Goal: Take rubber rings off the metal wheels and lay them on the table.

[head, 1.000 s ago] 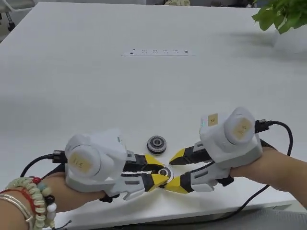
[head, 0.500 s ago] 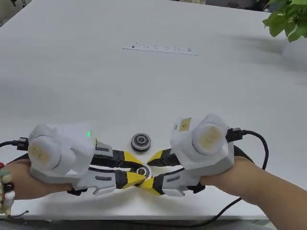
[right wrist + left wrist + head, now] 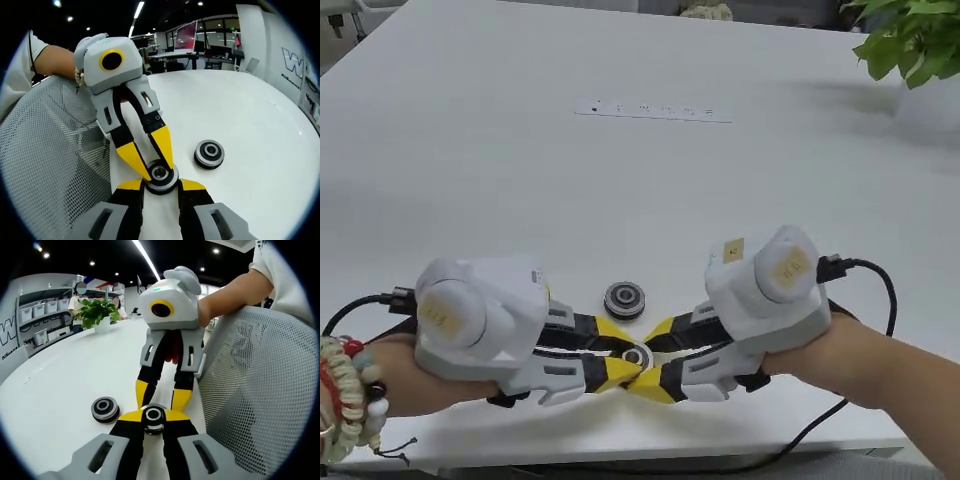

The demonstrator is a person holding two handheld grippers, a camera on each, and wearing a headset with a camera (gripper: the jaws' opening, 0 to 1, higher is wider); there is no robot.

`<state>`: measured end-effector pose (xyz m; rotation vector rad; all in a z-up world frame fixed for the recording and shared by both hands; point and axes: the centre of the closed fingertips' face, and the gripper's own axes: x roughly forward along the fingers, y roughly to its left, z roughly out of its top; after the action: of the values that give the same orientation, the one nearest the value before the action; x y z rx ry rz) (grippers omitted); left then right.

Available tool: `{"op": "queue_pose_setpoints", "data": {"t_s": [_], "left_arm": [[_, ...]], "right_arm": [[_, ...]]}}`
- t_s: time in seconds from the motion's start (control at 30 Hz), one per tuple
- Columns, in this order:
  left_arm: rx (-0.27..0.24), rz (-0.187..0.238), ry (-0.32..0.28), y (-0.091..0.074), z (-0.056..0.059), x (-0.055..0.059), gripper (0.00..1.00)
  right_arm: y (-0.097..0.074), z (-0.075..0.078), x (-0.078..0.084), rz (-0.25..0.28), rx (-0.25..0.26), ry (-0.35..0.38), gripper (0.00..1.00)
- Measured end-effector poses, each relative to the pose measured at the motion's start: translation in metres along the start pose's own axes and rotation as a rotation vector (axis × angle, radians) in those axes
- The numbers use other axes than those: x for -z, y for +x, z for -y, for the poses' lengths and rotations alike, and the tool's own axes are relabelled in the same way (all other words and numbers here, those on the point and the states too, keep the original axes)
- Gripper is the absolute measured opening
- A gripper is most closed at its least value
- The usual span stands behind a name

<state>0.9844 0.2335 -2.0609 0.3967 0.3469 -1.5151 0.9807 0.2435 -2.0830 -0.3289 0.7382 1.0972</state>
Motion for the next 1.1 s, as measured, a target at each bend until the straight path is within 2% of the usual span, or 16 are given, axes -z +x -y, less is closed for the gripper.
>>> {"op": "queue_pose_setpoints", "data": {"t_s": [0.1, 0.33, 0.57, 0.6, 0.63, 0.67, 0.7, 0.77, 0.8, 0.87, 0.9, 0.93, 1.1], "left_arm": [[0.000, -0.008, 0.010, -0.001, 0.000, 0.000, 0.08], [-0.006, -0.016, 0.004, -0.002, -0.004, 0.001, 0.08], [-0.008, -0.020, 0.002, -0.001, -0.004, 0.001, 0.08], [-0.007, -0.020, 0.004, -0.001, -0.004, 0.001, 0.08], [-0.007, -0.022, 0.005, -0.001, -0.004, 0.001, 0.08], [-0.007, -0.022, 0.005, -0.001, -0.004, 0.001, 0.08], [-0.007, -0.022, 0.005, -0.001, -0.004, 0.001, 0.08], [-0.007, -0.022, 0.005, -0.001, -0.005, 0.001, 0.08], [-0.007, -0.022, 0.006, -0.001, -0.005, 0.001, 0.08], [-0.009, -0.023, 0.005, -0.001, -0.005, 0.001, 0.08], [-0.011, -0.023, 0.005, -0.001, -0.005, 0.001, 0.08], [-0.012, -0.023, 0.005, -0.001, -0.005, 0.001, 0.08], [-0.014, -0.022, 0.003, -0.002, -0.005, 0.001, 0.08]], "right_arm": [[-0.002, 0.001, 0.001, -0.020, 0.004, -0.049, 0.22], [-0.007, 0.004, 0.004, -0.040, 0.004, -0.050, 0.16], [-0.009, 0.006, 0.004, -0.033, 0.017, 0.044, 0.20], [-0.009, 0.006, 0.002, -0.024, 0.020, 0.064, 0.22], [-0.008, 0.004, -0.004, 0.007, 0.012, 0.105, 0.28], [-0.008, 0.003, -0.007, 0.019, 0.008, 0.113, 0.32], [-0.008, 0.004, -0.007, 0.019, 0.012, 0.095, 0.34], [-0.005, 0.005, -0.008, 0.015, 0.027, 0.041, 0.29], [-0.004, 0.002, -0.004, -0.008, 0.015, 0.004, 0.26], [-0.002, 0.002, -0.001, -0.021, 0.023, -0.020, 0.27], [-0.003, 0.001, 0.001, -0.024, 0.017, -0.022, 0.25], [-0.003, 0.004, 0.001, -0.022, 0.034, -0.029, 0.23], [-0.008, 0.003, 0.002, -0.027, 0.021, -0.019, 0.18]]}}
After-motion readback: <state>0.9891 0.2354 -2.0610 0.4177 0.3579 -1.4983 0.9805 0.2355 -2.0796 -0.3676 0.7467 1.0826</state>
